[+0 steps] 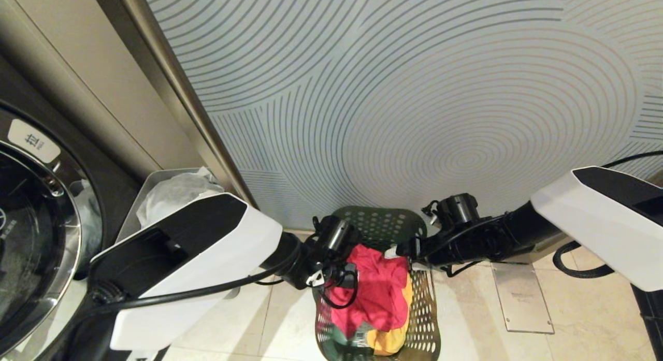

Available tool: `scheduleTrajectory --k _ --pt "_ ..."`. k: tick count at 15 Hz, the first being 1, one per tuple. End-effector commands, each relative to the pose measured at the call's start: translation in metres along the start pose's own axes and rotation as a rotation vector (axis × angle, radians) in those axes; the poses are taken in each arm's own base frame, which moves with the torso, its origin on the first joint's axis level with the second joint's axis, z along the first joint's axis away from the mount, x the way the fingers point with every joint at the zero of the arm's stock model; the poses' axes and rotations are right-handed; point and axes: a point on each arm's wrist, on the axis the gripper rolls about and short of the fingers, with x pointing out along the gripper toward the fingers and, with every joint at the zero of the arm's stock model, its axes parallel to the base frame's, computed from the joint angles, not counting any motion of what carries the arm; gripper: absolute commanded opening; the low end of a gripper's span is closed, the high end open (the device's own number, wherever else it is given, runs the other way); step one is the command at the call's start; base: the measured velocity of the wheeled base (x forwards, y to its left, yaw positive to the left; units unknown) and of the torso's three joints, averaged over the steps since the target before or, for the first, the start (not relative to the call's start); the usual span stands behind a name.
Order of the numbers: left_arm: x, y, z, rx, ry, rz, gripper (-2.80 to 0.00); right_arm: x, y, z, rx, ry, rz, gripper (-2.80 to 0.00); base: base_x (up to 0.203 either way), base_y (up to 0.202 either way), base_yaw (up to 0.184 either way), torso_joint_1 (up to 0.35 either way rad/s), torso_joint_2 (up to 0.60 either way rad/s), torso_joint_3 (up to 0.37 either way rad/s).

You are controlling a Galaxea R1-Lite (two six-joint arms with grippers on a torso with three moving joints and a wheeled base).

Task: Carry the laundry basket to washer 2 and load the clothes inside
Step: Pick up the clothes basket and put it beside the washing machine

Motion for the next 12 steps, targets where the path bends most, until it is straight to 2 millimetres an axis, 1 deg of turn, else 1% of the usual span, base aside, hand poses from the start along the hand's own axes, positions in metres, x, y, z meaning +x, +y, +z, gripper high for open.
scheduleTrajectory --k 1,7,8,9,12 --pt "0.0021 -0.0008 -0.0023 -0.001 0.006 0.001 0.00 0.0025 -0.0007 -0.0008 0.004 0.005 0.001 0.00 0.000 0.000 0.000 0.000 0.00 0.000" --pt "0.0013 -0.0038 -0.0043 -0.004 0.019 -0.005 0.00 0.0021 0.0016 -0.0013 0.003 0.005 0.005 0.00 0.000 0.000 0.000 0.000 0.00 0.000" --pt "0.0012 -0.0040 -0.0038 -0.003 0.017 -0.007 -1.37 0.0025 0.0023 -0.0017 0.003 0.006 0.005 -2.80 0.000 0.000 0.000 0.000 0.00 0.000" --pt "0.0005 -0.0046 -0.0036 -0.004 0.015 -0.008 -2.80 0.0020 0.0026 -0.0015 0.004 0.005 0.004 -2.80 0.000 0.000 0.000 0.000 0.00 0.000" --pt "-0.0017 -0.0052 -0.0022 -0.004 0.012 -0.011 -2.80 0.0001 0.0039 -0.0006 0.002 -0.002 -0.001 -2.80 0.000 0.000 0.000 0.000 0.00 0.000"
